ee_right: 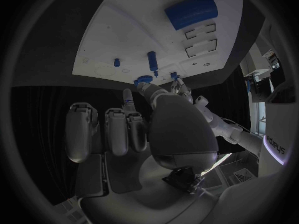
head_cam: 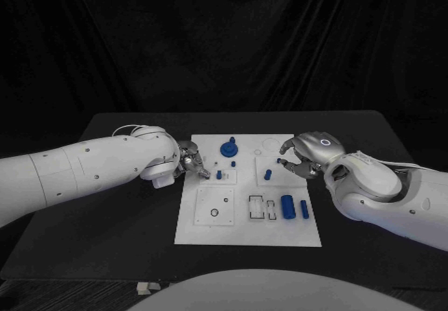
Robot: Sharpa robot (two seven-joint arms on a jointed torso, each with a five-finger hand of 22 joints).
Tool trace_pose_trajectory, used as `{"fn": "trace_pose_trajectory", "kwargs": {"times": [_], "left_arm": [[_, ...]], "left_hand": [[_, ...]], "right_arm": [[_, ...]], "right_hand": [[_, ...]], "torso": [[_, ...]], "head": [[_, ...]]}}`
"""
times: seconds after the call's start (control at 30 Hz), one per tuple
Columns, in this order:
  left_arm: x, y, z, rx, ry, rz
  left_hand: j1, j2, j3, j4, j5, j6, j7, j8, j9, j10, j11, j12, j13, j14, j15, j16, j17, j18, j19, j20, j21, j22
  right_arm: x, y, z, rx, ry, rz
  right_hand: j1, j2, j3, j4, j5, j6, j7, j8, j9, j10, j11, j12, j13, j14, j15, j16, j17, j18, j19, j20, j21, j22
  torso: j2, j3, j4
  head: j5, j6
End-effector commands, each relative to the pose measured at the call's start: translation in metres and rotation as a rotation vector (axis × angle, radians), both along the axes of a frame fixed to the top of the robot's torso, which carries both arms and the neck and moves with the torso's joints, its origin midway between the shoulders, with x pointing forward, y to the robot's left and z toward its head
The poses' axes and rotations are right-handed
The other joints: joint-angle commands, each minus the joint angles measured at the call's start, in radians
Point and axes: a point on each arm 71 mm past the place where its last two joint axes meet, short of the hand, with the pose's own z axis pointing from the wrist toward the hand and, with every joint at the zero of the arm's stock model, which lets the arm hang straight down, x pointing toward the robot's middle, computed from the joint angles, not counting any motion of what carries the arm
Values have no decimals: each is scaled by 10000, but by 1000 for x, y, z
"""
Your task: Assemble the parts on the task board
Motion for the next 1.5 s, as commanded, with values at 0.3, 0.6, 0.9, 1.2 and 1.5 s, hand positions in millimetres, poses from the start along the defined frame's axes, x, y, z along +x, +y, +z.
{"fn": "trace_pose_trajectory", "kwargs": {"times": [0.3,0.6,0.9,1.2,1.5], "left_arm": [[-3,1,-3,138,276,-94],[-3,0,-3,92,261,-142],[-1,-2,-3,-35,162,-191],[1,0,-4,-12,183,-172],[1,0,-4,-5,174,-148]], "left_hand": [[-36,-6,96,-17,-20,-37,-12,-30,2,580,-76,-66,2062,1039,-58,27,2631,108,-87,1,-60,1885],[-144,-17,107,8,-214,-45,15,-52,-2,568,-55,-79,2049,1039,-45,27,2631,110,-99,10,-84,1879],[-1190,38,-636,722,-2900,-1,153,-341,-229,555,71,-85,2028,1039,64,27,2631,119,-128,105,-159,1865],[-1597,60,-1343,1067,-3919,87,214,-557,-498,521,137,-111,1995,1039,122,27,2631,134,-157,167,-226,1850],[-1854,169,-1682,1185,-3914,128,223,-609,-573,510,150,-115,1987,1039,136,27,2631,142,-175,183,-263,1841]], "right_arm": [[-1,0,-2,-100,70,-91],[-1,0,-2,-106,83,-91],[-1,1,-3,-108,90,-84],[-1,0,-4,-123,120,-102],[-1,1,-6,-133,162,-84]], "right_hand": [[-88,29,64,14,47,32,-4,-6,-19,1049,-40,35,2634,600,-54,-55,191,25,325,-33,-55,2074],[-88,29,64,14,47,32,-4,-6,-19,1049,-40,35,2634,600,-54,-55,191,25,325,-33,-55,2074],[-88,29,64,14,47,32,-4,-6,-19,1049,-40,35,2634,600,-54,-55,191,25,325,-33,-55,2074],[-96,30,78,13,45,26,-4,-13,-30,1046,-41,31,2629,599,-53,-60,183,25,325,-32,-56,2074],[-96,30,78,13,45,26,-4,-13,-30,1046,-41,31,2629,599,-53,-60,183,25,325,-32,-56,2074]], "torso": [[1,-1,6],[-1,2,4],[-3,2,-1],[5,1,-1],[-4,0,0]], "head": [[-14,1],[0,1],[-8,1],[-9,1],[0,1]]}}
